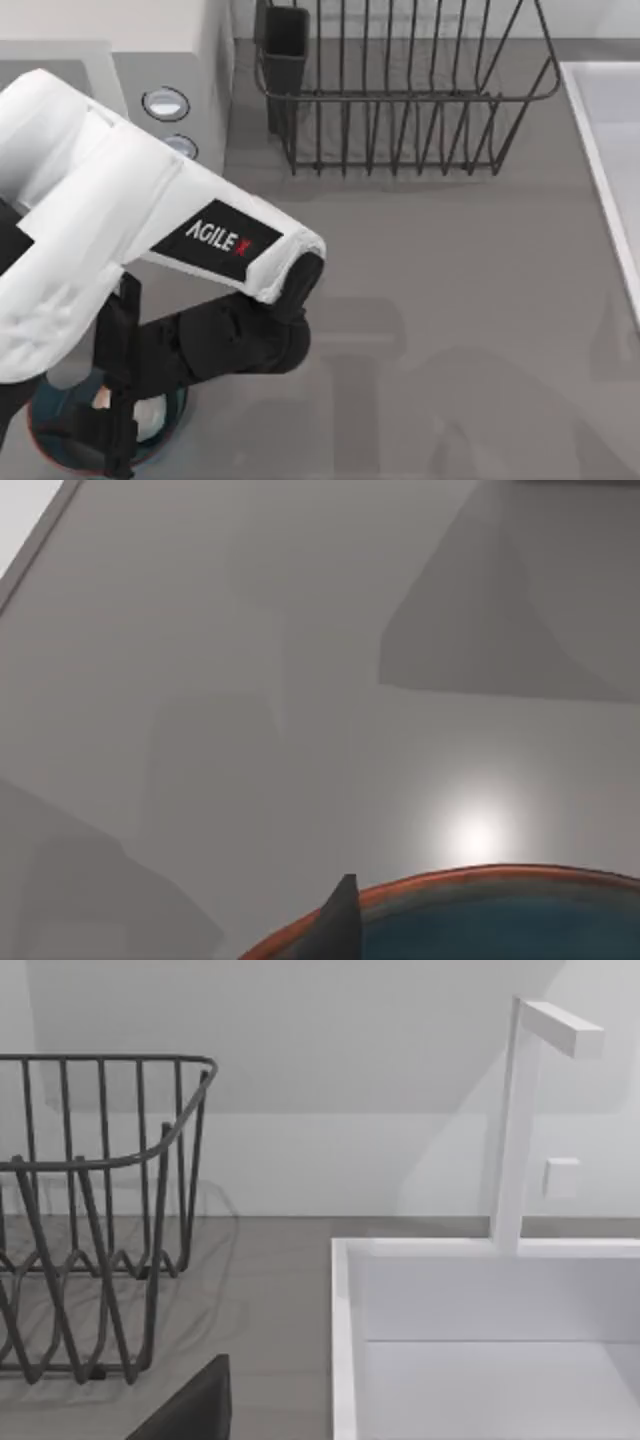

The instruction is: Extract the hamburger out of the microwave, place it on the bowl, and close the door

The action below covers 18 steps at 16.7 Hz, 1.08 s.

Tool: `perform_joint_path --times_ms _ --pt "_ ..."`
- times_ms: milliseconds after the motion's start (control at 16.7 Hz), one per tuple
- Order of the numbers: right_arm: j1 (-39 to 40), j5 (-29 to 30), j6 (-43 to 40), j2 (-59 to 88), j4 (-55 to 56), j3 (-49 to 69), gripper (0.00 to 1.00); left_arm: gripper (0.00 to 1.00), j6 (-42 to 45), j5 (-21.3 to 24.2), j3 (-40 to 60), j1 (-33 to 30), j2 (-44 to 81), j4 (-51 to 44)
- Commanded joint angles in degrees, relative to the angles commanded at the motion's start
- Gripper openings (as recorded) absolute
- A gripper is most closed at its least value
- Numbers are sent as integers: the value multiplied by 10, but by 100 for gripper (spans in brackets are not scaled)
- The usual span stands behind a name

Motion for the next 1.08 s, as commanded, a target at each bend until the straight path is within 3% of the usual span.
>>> perform_joint_path --times_ms 180,420,1080 --pt "0 0 0 0 0 0 100 100 86 34 -58 29 -85 46" --pt "0 0 0 0 0 0 100 100 287 98 -171 87 -269 146" --pt "0 0 0 0 0 0 100 100 1104 295 -516 286 -906 565"
